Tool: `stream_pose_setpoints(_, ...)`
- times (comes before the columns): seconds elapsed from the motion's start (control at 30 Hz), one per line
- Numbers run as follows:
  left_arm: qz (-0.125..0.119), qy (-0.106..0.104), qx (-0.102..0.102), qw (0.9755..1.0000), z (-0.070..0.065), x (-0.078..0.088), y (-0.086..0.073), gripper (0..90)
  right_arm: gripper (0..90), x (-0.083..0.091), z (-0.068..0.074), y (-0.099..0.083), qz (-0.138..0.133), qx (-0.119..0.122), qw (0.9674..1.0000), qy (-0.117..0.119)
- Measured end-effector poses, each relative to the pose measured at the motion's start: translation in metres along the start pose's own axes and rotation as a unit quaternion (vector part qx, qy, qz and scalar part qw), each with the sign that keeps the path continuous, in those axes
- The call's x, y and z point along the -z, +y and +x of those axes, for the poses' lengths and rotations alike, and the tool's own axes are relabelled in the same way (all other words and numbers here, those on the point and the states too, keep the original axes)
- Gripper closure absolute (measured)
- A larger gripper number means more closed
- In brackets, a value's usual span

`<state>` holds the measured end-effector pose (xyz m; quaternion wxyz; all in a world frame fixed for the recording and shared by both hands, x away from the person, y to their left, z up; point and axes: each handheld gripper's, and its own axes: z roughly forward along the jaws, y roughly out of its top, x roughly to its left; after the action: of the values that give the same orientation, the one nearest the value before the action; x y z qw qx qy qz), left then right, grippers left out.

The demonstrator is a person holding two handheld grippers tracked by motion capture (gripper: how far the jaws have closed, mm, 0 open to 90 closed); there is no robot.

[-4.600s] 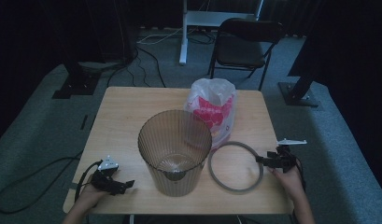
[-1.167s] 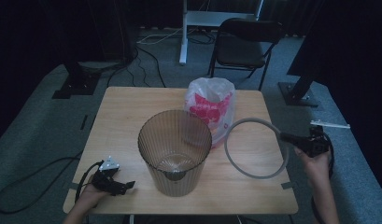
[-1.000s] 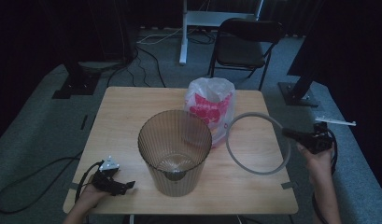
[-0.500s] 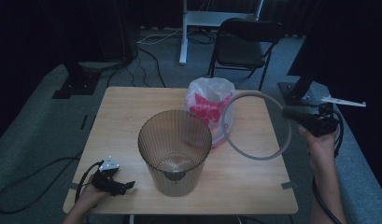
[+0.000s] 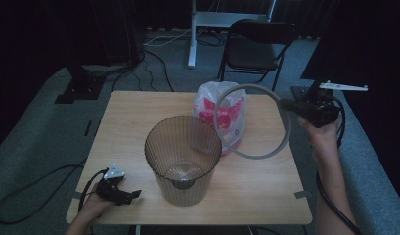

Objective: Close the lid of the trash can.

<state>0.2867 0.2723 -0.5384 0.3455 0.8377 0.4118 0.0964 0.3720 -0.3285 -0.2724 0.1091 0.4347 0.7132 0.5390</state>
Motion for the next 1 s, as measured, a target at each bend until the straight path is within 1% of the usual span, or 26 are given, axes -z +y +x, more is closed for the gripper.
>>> stream_pose_setpoints(0.1,-0.001,0.000,0.001,1.0000,0.000,0.000,0.000,0.0,84.0,-0.007,0.008,0.008,0.003,0.008,0.9999,0.009)
stream_pose_setpoints(0.2,-0.001,0.000,0.001,1.0000,0.000,0.000,0.000,0.0,84.0,-0.012,0.012,0.012,0.002,0.011,0.9999,0.013)
stream_pose_setpoints(0.23,0.001,0.000,0.000,1.0000,0.000,0.000,0.000,0.0,84.0,-0.016,0.015,0.015,0.004,0.014,0.9997,0.018)
stream_pose_setpoints(0.43,0.000,-0.001,-0.001,1.0000,0.000,0.000,0.000,0.0,84.0,-0.035,0.028,0.024,0.015,0.024,0.9990,0.036)
stream_pose_setpoints(0.53,0.002,0.000,-0.002,1.0000,0.000,0.000,0.000,0.0,84.0,-0.045,0.035,0.028,0.020,0.026,0.9985,0.045)
stream_pose_setpoints(0.57,0.002,0.001,-0.003,1.0000,0.000,0.000,0.000,0.0,84.0,-0.052,0.039,0.030,0.025,0.028,0.9981,0.049)
stream_pose_setpoints(0.6,0.002,0.001,-0.004,1.0000,0.000,0.000,0.000,0.0,84.0,-0.052,0.039,0.030,0.025,0.028,0.9981,0.049)
stream_pose_setpoints(0.73,0.002,0.001,-0.004,1.0000,0.000,0.000,0.000,0.0,84.0,-0.064,0.046,0.034,0.032,0.029,0.9972,0.060)
stream_pose_setpoints(0.77,0.002,0.001,-0.004,1.0000,0.000,0.000,0.000,0.0,84.0,-0.070,0.050,0.036,0.037,0.032,0.9968,0.064)
stream_pose_setpoints(0.83,0.002,0.001,-0.004,1.0000,0.000,0.000,0.000,0.0,84.0,-0.077,0.054,0.038,0.042,0.034,0.9964,0.065)
stream_pose_setpoints(0.87,0.002,0.001,-0.005,1.0000,0.000,0.000,0.000,0.0,84.0,-0.077,0.054,0.038,0.042,0.034,0.9964,0.065)
stream_pose_setpoints(1.0,0.002,0.001,-0.006,1.0000,-0.001,0.000,-0.001,0.0,84.0,-0.093,0.064,0.039,0.058,0.040,0.9949,0.073)
